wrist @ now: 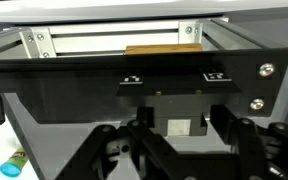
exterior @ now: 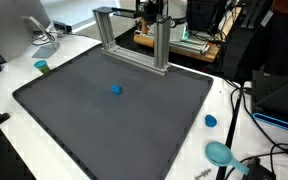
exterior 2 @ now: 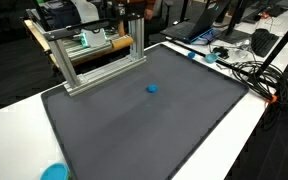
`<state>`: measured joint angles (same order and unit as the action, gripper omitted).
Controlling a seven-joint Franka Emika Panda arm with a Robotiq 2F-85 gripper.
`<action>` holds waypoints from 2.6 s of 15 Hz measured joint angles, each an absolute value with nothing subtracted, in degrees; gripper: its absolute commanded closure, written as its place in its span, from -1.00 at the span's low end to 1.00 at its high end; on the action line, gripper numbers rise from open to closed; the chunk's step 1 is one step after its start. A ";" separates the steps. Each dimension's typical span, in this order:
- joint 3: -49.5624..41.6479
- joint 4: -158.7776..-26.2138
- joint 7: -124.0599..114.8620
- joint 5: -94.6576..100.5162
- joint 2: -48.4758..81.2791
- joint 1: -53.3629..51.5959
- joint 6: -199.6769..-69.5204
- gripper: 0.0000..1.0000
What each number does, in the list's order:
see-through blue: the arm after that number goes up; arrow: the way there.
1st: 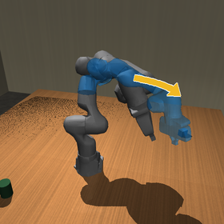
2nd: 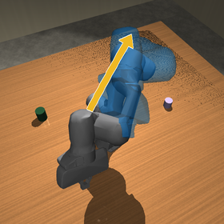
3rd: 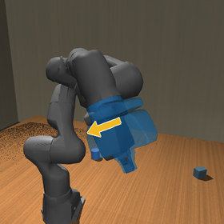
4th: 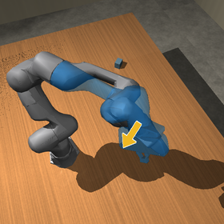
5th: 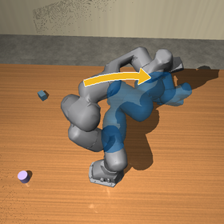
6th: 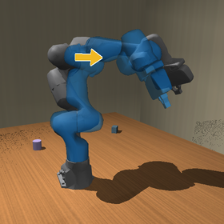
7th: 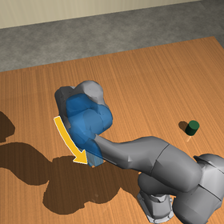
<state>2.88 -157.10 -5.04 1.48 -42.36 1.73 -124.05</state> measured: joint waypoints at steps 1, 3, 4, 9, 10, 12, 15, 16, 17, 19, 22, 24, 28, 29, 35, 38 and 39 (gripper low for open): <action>2.76 -157.11 -5.01 1.48 -42.36 1.73 -124.05 -0.54; 2.41 -157.11 -4.73 1.41 -42.33 1.67 -124.05 -0.55; 2.16 -157.11 -4.50 1.33 -42.33 1.60 -124.05 -0.55; 0.99 -157.11 -3.40 1.17 -42.33 1.25 -124.04 -0.28; 0.85 -157.12 -3.16 1.17 -42.33 1.24 -123.99 -0.30; 0.65 -157.12 -2.68 1.14 -42.33 1.23 -123.85 -0.25; 0.59 -157.09 -2.26 1.14 -42.33 1.15 -123.63 -0.24; 0.59 -157.08 -2.13 1.14 -42.34 1.14 -123.54 -0.26; 0.59 -157.07 -2.02 1.14 -42.36 1.14 -123.42 -0.29; 0.59 -157.06 -1.90 1.18 -42.42 1.14 -123.08 -0.37; 0.60 -157.05 -1.76 1.28 -42.42 1.14 -121.81 -0.33; 0.60 -157.06 -1.69 1.30 -42.42 1.15 -121.53 0.11; 0.61 -157.04 -1.68 1.21 -42.41 0.99 -121.77 0.32; 0.61 -157.04 -1.68 1.21 -42.41 0.99 -121.79 0.32; 1.49 -156.91 -2.41 1.27 -42.29 1.00 -121.66 -0.83; 1.96 -156.76 -2.62 1.27 -42.24 0.99 -121.65 -0.43; 2.01 -156.72 -2.63 1.27 -42.24 0.99 -121.65 -0.24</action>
